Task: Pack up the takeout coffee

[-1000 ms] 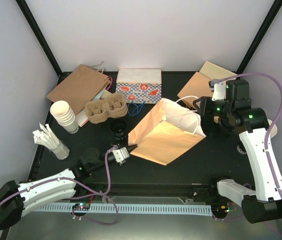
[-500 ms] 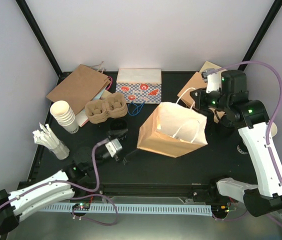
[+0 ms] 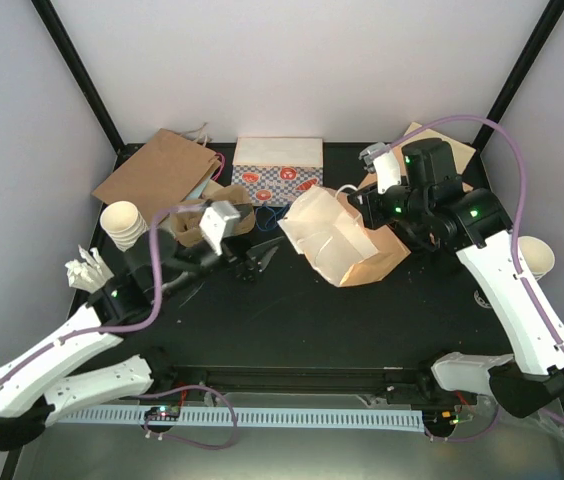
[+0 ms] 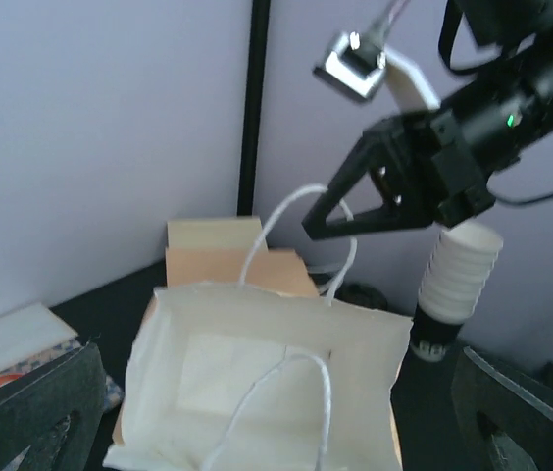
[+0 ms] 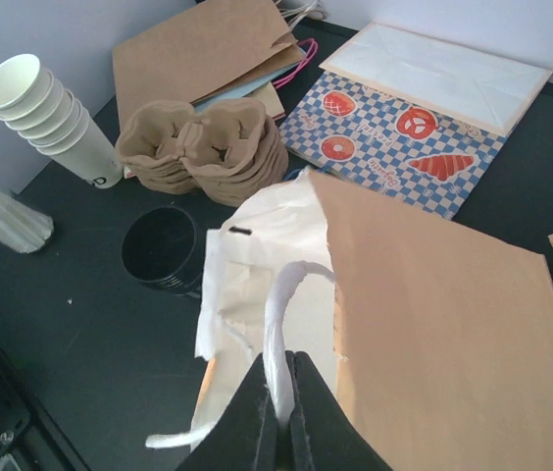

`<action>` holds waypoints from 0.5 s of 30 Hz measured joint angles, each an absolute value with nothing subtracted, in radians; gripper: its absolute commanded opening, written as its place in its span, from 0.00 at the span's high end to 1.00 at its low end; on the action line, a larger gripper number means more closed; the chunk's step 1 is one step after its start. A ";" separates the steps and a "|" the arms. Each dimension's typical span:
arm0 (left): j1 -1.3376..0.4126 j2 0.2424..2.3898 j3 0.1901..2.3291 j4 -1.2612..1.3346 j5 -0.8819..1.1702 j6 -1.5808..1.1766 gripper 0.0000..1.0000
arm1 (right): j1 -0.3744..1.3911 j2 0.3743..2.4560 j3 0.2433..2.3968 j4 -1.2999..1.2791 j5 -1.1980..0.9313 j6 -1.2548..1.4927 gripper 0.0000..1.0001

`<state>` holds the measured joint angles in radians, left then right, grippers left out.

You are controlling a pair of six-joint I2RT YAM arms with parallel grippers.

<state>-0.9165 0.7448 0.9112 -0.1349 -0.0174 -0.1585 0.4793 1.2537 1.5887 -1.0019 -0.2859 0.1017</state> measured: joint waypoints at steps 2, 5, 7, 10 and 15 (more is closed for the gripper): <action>-0.916 0.813 0.985 -0.207 0.004 -0.133 0.01 | 0.489 1.250 1.585 -1.002 -0.286 0.098 0.97; -0.915 0.918 1.080 -0.316 0.020 -0.080 0.01 | 0.501 1.246 1.579 -1.002 -0.287 0.091 0.97; -0.910 0.968 1.125 -0.365 0.024 -0.041 0.01 | 0.510 1.243 1.576 -1.003 -0.289 0.087 0.97; -0.892 1.031 1.186 -0.421 0.028 0.027 0.01 | 0.516 1.236 1.576 -1.010 -0.293 0.083 0.97; -0.864 1.064 1.200 -0.421 0.041 0.169 0.01 | 0.522 1.218 1.576 -1.036 -0.309 0.075 0.97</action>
